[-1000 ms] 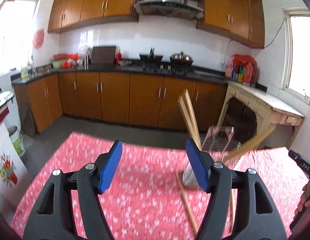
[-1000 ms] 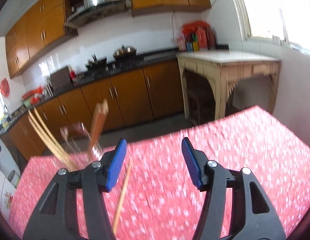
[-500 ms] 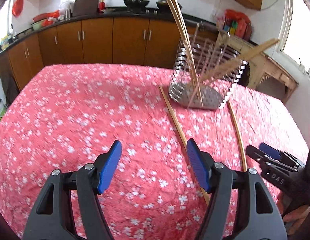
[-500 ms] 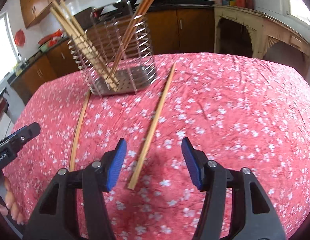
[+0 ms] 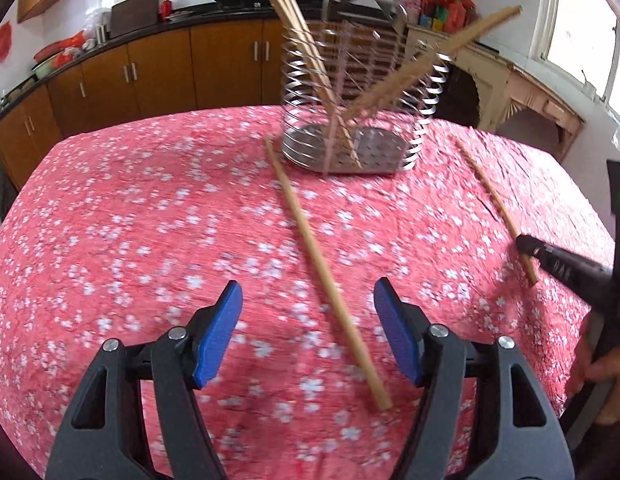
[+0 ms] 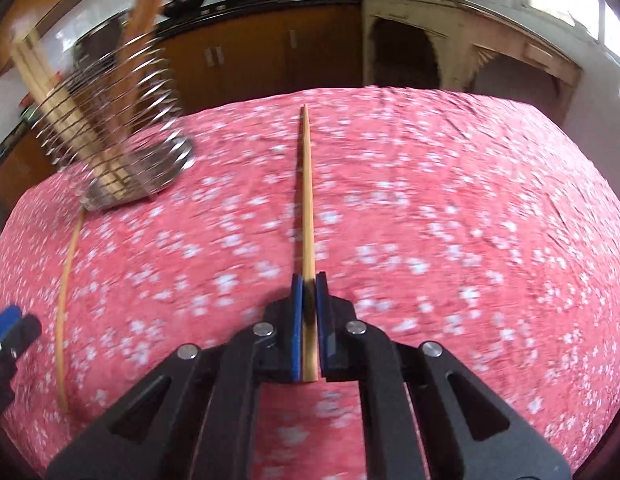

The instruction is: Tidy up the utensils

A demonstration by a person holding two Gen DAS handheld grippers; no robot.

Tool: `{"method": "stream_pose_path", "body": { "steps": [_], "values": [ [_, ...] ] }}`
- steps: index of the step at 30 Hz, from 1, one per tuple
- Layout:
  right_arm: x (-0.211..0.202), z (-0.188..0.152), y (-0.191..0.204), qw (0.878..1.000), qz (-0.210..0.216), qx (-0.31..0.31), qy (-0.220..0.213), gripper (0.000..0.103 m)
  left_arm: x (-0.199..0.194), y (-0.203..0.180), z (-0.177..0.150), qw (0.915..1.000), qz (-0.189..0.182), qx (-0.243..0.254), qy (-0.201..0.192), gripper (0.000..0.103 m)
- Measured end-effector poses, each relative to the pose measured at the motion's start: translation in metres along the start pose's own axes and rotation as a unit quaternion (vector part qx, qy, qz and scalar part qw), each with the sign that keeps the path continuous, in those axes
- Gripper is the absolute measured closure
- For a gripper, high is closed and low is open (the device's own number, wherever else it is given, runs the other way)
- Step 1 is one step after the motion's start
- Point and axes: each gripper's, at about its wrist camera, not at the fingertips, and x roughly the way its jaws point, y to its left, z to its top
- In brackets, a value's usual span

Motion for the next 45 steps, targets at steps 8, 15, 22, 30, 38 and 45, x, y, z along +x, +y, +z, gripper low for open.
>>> {"method": "stream_pose_path", "body": {
  "steps": [8,15,22,30,38,45],
  "values": [
    [0.000,-0.002,-0.011,1.000,0.001,-0.016,-0.006,0.095,0.024,-0.003,0.002,0.9987,0.043,0.017,0.020,0.094],
    [0.011,0.009,-0.013,1.000,-0.014,-0.023,-0.011,0.095,0.039,0.067,0.029,0.9949,0.098,-0.005,0.021,0.096],
    [0.015,0.013,-0.016,0.999,-0.026,-0.026,-0.010,0.094,0.036,0.102,0.029,0.9985,0.047,-0.025,0.008,0.090],
    [0.017,0.013,-0.022,1.000,-0.021,-0.009,-0.007,0.058,0.042,0.082,0.030,0.9979,0.061,0.010,0.019,0.040],
    [0.017,0.011,-0.017,1.000,-0.022,-0.021,-0.004,0.049,0.036,0.098,0.028,0.9976,0.061,-0.031,0.013,0.040],
    [0.018,0.012,-0.016,0.999,-0.023,-0.023,-0.003,0.045,0.036,0.095,0.026,0.9975,0.065,-0.023,0.017,0.036]
  ]
}}
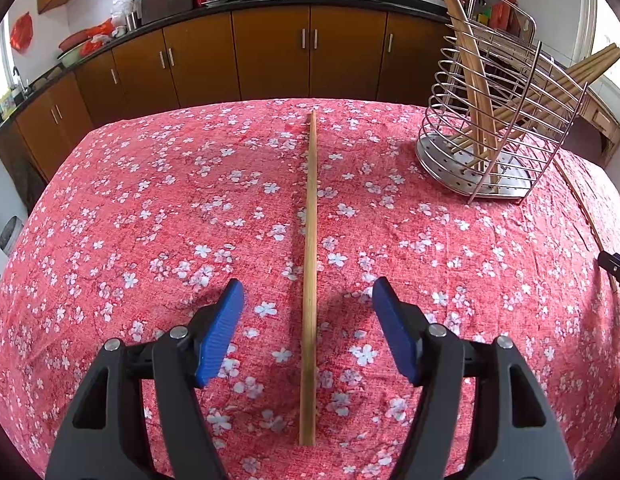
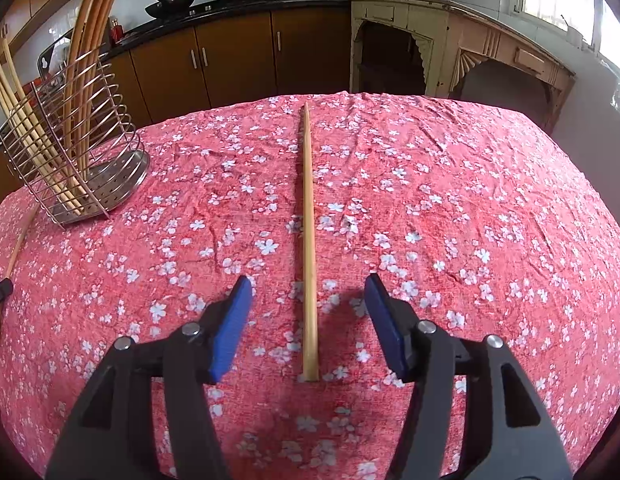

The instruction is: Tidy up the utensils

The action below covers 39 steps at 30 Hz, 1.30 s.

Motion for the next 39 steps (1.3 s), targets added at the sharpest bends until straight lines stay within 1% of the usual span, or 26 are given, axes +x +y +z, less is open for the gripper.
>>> {"method": "stream_pose_path", "body": {
  "steps": [5,8,11,14,17,20,29,34,37,39],
  "values": [
    [-0.001,0.000,0.000,1.000,0.001,0.001,0.000,0.045,0.003,0.000,0.001,1.0000,0.002,0.000,0.001,0.036],
    [-0.004,-0.005,0.001,1.000,0.002,-0.007,0.001,0.046,0.004,-0.005,0.000,0.9999,0.012,0.010,0.003,0.036],
    [-0.013,-0.015,0.006,1.000,0.010,-0.022,-0.002,0.054,-0.002,-0.011,-0.008,0.9998,0.005,0.019,0.003,0.036],
    [-0.021,-0.024,0.007,0.999,0.021,-0.030,-0.003,0.068,-0.011,-0.008,-0.020,0.9999,0.000,0.016,0.003,0.037],
    [-0.025,-0.028,0.005,0.999,0.026,-0.028,-0.004,0.075,-0.019,-0.011,-0.030,0.9997,-0.006,0.023,0.004,0.037],
    [-0.026,-0.029,0.003,0.999,0.028,-0.021,-0.004,0.078,-0.022,-0.013,-0.035,0.9996,-0.009,0.026,0.004,0.037],
    [-0.027,-0.029,0.003,0.999,0.023,-0.024,-0.004,0.079,-0.025,-0.003,-0.034,0.9997,0.000,0.023,0.005,0.036],
    [-0.027,-0.029,0.002,0.999,0.025,-0.022,-0.004,0.079,-0.025,-0.004,-0.033,0.9996,0.007,0.025,0.004,0.036],
    [-0.027,-0.028,0.002,0.999,0.026,-0.022,-0.004,0.079,-0.027,-0.006,-0.034,0.9995,0.012,0.031,0.003,0.037],
    [-0.027,-0.028,0.001,0.999,0.026,-0.022,-0.004,0.079,-0.029,-0.007,-0.036,0.9994,0.008,0.033,0.002,0.041]
  ]
}}
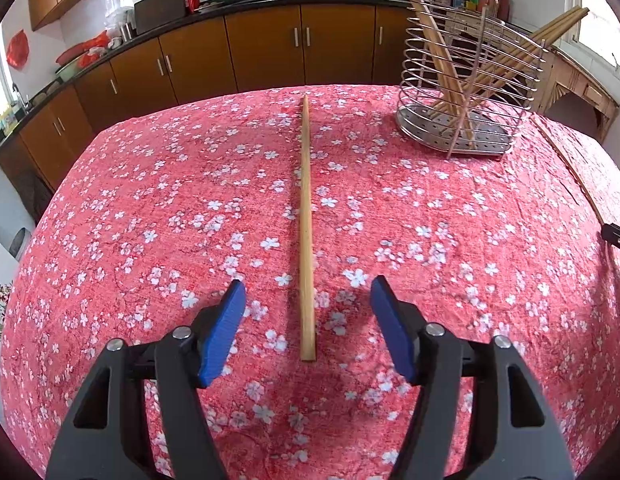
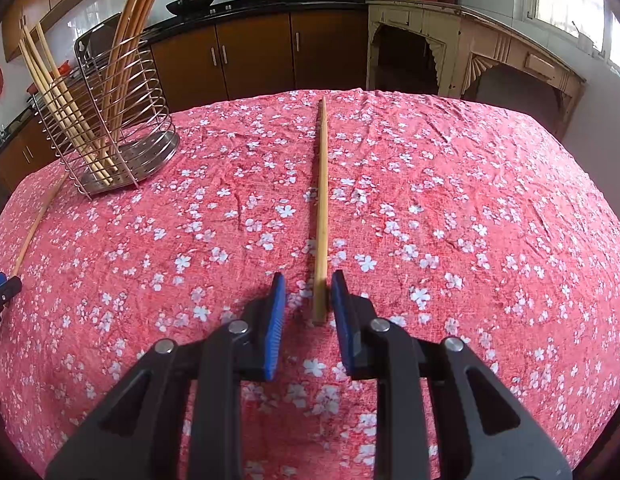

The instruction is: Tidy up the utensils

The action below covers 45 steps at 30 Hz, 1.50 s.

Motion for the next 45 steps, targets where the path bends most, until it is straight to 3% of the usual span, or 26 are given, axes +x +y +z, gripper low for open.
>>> {"method": "stream_pose_path", "body": {
  "steps": [2,5,7,9,12,18,22,28,34,45],
  "values": [
    [0.000,0.000,-0.002,1.000,0.001,0.001,0.000,0.079,-0.002,-0.001,-0.002,1.0000,-0.001,0.000,0.000,0.042],
    [-0.002,-0.001,-0.003,1.000,0.001,0.003,0.000,0.078,-0.005,-0.002,-0.004,1.0000,-0.007,0.004,-0.002,0.051],
    [-0.002,-0.002,-0.004,1.000,0.001,0.005,0.000,0.080,-0.008,-0.005,-0.006,0.9998,-0.015,0.009,-0.004,0.064],
    [-0.004,-0.004,-0.006,1.000,-0.001,0.013,0.000,0.085,-0.010,-0.007,-0.007,0.9998,-0.016,0.012,-0.005,0.084],
    [-0.005,-0.005,-0.014,1.000,0.005,0.028,-0.001,0.094,-0.012,-0.005,-0.009,0.9997,-0.025,0.007,-0.005,0.095],
    [-0.009,-0.008,-0.020,0.999,0.016,0.038,-0.005,0.095,-0.017,0.001,-0.016,0.9994,-0.033,0.003,-0.007,0.096],
    [-0.026,-0.012,-0.025,0.999,0.012,0.038,-0.036,0.095,-0.030,0.011,-0.020,0.9990,-0.036,-0.008,-0.023,0.096],
    [-0.072,-0.005,-0.026,0.994,0.002,0.029,-0.109,0.095,-0.068,0.025,-0.007,0.9955,-0.041,-0.021,-0.083,0.096],
    [-0.121,0.015,-0.024,0.982,0.001,0.023,-0.190,0.096,-0.111,0.040,0.017,0.9854,-0.041,-0.042,-0.160,0.096],
    [-0.163,0.051,-0.019,0.966,0.019,0.021,-0.257,0.096,-0.152,0.051,0.051,0.9689,-0.034,-0.063,-0.237,0.096]
  ]
}}
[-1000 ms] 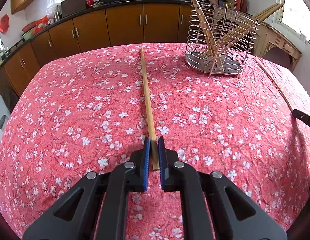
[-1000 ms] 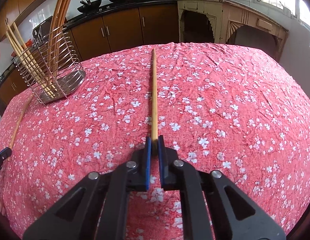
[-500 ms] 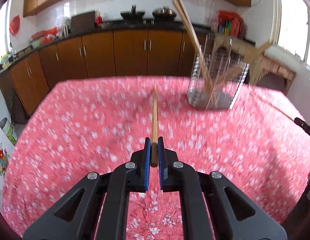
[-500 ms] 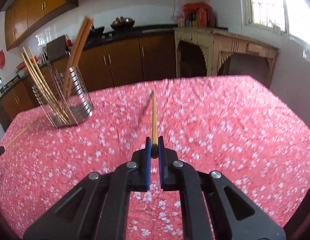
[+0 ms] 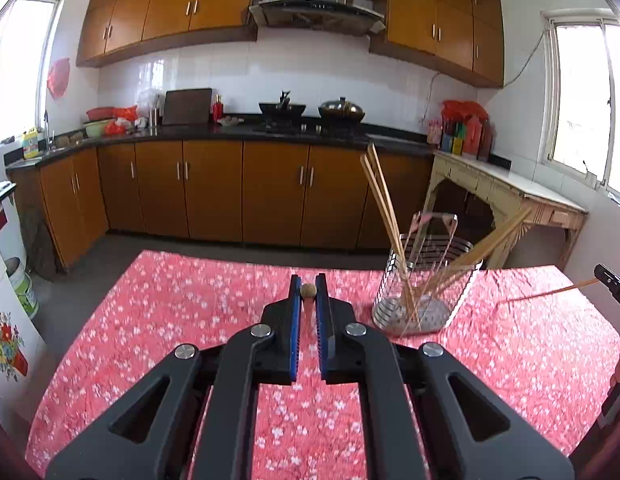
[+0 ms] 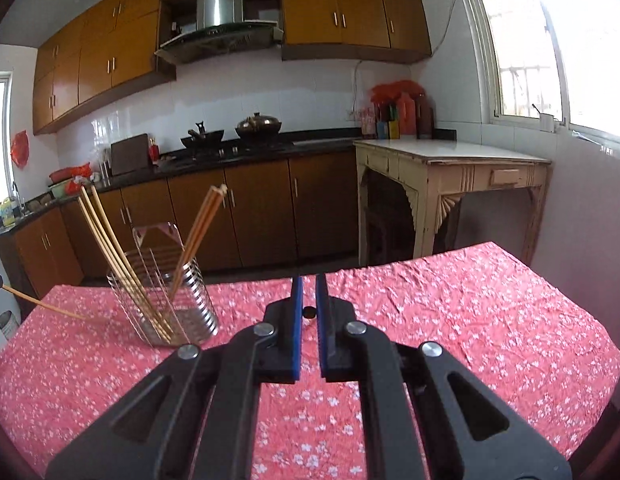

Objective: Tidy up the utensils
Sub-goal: 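Lift both held chopsticks upright with the left and right tools, then carry both chopsticks over the wire rack and lower them into it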

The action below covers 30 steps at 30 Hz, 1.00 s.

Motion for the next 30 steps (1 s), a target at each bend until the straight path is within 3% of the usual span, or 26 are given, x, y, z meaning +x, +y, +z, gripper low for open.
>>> {"method": "stream_pose_path", "body": {
  "steps": [12,30],
  "values": [
    [-0.007,0.044,-0.001,0.998,0.041,0.036,-0.025,0.096,-0.015,-0.007,0.029,0.9992,0.000,0.003,-0.040,0.096],
    [-0.025,0.062,0.003,0.997,0.069,0.035,-0.031,0.096,-0.024,-0.009,0.035,0.9985,-0.014,0.002,-0.053,0.096]
  ]
}}
